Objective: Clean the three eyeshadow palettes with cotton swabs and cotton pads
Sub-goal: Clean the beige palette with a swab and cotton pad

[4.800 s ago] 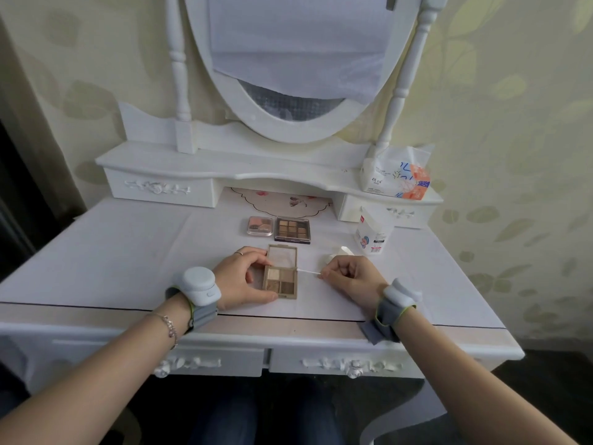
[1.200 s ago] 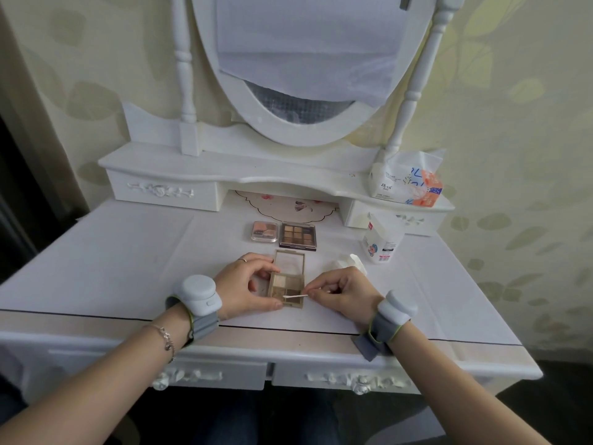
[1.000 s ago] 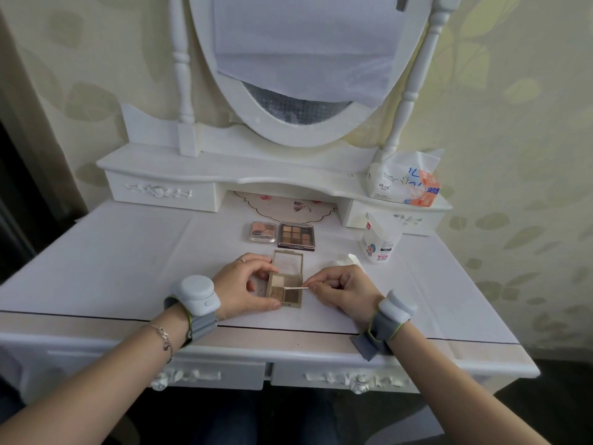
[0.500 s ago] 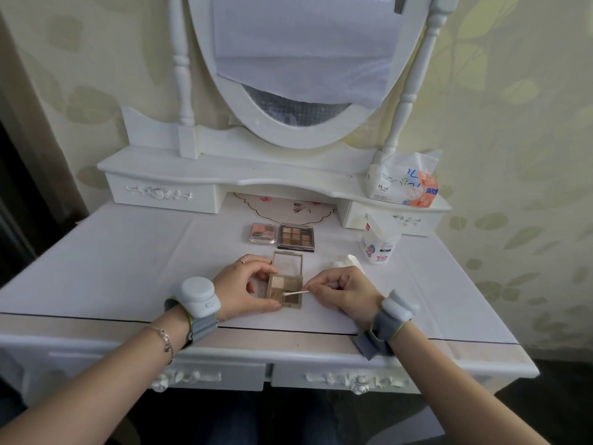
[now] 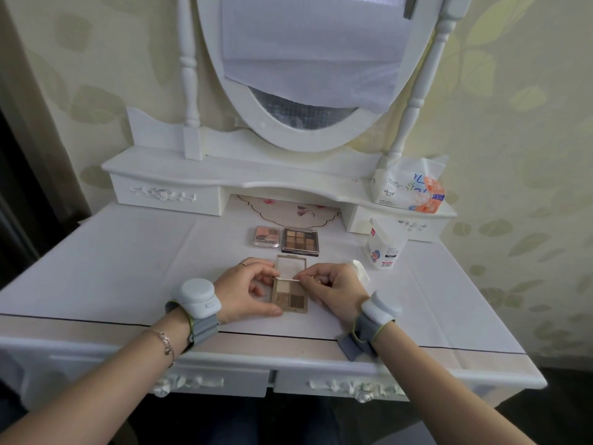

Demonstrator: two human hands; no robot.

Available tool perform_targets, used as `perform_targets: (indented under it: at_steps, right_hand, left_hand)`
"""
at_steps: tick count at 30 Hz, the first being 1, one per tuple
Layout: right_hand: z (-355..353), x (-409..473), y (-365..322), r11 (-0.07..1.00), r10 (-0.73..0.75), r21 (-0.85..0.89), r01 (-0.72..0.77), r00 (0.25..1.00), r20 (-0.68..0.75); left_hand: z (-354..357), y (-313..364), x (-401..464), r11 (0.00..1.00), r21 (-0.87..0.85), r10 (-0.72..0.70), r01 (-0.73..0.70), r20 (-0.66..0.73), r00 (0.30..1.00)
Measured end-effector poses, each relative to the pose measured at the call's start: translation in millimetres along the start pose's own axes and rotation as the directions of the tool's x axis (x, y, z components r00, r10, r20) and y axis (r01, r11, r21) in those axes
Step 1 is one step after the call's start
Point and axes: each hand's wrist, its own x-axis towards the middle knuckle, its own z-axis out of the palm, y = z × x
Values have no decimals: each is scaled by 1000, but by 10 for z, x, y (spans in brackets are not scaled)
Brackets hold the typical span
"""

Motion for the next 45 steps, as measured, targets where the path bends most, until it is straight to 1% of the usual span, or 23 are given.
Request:
perform_targets:
  at_steps: [9,11,13,15,19,24,27,30,32,37,39,42,45]
  right_hand:
    - [16,-21,10,993,-45,-105,55,995,93]
    - [8,-46,1,997,-38,-65,45,994,101]
    - [7,-47,13,999,-30,20,29,997,64]
    - [11,-31,24,998,-25,56,24,1000,16]
    - [23,-24,34,1000,-30,3,30,999,14]
    - [-4,-56,13,992,-58,-101,68,993,101]
    - [-6,-94,7,998,-43,-34,47,991,126]
    - [10,-90,20,999,-30,43,27,998,64]
    - [21,-88,19,999,-29,28,28,998,56]
    - [-16,-132,-49,998,-33,-51,41,989,146]
    - [-24,-152,-66,998,-36,-37,42,987,155]
    - [-26,-167,-74,1000,-27,12,25,991,127]
    - [-20,-172,-84,999,-28,-12,30,987,158]
  left_hand:
    - [2,36,-20,999,-37,19,-19,-2,1000]
    - [15,30,-18,999,-33,22,-22,-9,1000]
    - [19,26,-17,999,-34,31,-31,-8,999]
    - [15,30,-20,999,-35,32,-33,-4,999]
    - [13,42,-28,999,-34,27,-26,7,1000]
    - [5,42,-24,999,-37,26,-25,8,1000]
    - [7,39,-20,999,-37,31,-31,11,999]
    - [9,15,-17,998,-43,43,-42,12,999]
    - [10,-1,-11,998,-42,45,-44,14,999]
    - [28,-32,-8,997,-50,65,-65,5,998]
    - [31,-46,-4,997,-40,69,-68,10,998]
    - [29,-57,-3,998,-9,70,-70,19,997]
    - [30,-72,-3,996,2,86,-86,6,996]
